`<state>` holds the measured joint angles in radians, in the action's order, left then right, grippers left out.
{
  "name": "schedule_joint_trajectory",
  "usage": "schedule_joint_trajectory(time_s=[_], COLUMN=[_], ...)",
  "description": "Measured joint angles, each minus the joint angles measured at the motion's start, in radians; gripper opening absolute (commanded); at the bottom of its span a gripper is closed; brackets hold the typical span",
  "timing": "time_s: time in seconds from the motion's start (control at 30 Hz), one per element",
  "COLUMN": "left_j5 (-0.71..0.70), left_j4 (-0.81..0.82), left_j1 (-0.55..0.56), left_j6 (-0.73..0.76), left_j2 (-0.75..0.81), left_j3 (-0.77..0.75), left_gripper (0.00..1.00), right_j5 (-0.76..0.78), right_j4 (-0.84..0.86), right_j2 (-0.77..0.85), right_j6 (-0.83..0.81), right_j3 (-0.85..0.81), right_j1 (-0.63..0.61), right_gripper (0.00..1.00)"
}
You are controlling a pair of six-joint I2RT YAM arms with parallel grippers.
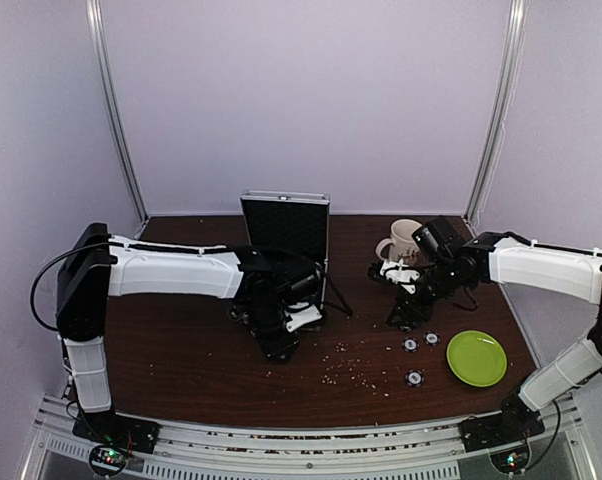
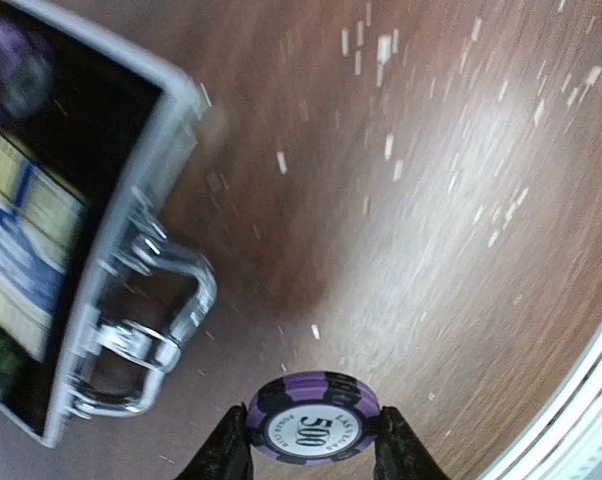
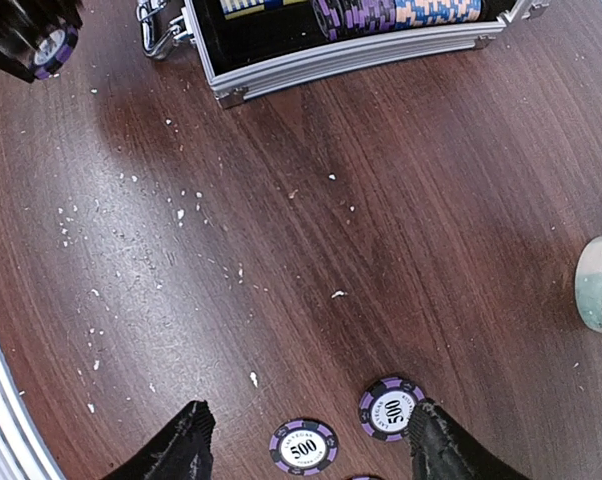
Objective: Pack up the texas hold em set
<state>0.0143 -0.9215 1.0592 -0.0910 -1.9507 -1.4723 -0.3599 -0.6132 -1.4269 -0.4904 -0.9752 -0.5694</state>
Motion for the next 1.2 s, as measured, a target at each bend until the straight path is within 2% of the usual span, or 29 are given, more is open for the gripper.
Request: schedule_joint_trajectory(time_s=[0.2,0.4,0.7,1.07,1.2], left_j5=[-0.074,-0.169,-0.182,-0.187,-0.194], left_j4=[0.097,0.249,0.377,0.48,0.487], left_j1=[-0.019,-0.086,-0.131,-0.132,-0.133], left_j6=[-0.072,-0.172,-0.224,-0.263,-0.27], left_j2=[0.006,-0.051,-0.179,-0.195,-0.21], left_j3=[-0.109,-0.127,-0.134,-0.129,-0.134], left_gripper=[0.31,0.31,0.31,0.32,0.39], right_j5=[-0.002,-0.004,-0.007,-0.022,-0.026], right_j4=[-0.001,-0.003,-0.003,-0.004,-0.006], right_j2=[0.0,0.0,0.0,-0.009,-0.023], right_j6=[0.0,0.0,0.0,0.0,0.0], right_j3=[0.0,0.0,0.0,0.0,0.0], right_j1=[0.018,0.032,0.043,0.05,0.05], right_gripper=[0.68,0.68,0.68,0.68,0.68])
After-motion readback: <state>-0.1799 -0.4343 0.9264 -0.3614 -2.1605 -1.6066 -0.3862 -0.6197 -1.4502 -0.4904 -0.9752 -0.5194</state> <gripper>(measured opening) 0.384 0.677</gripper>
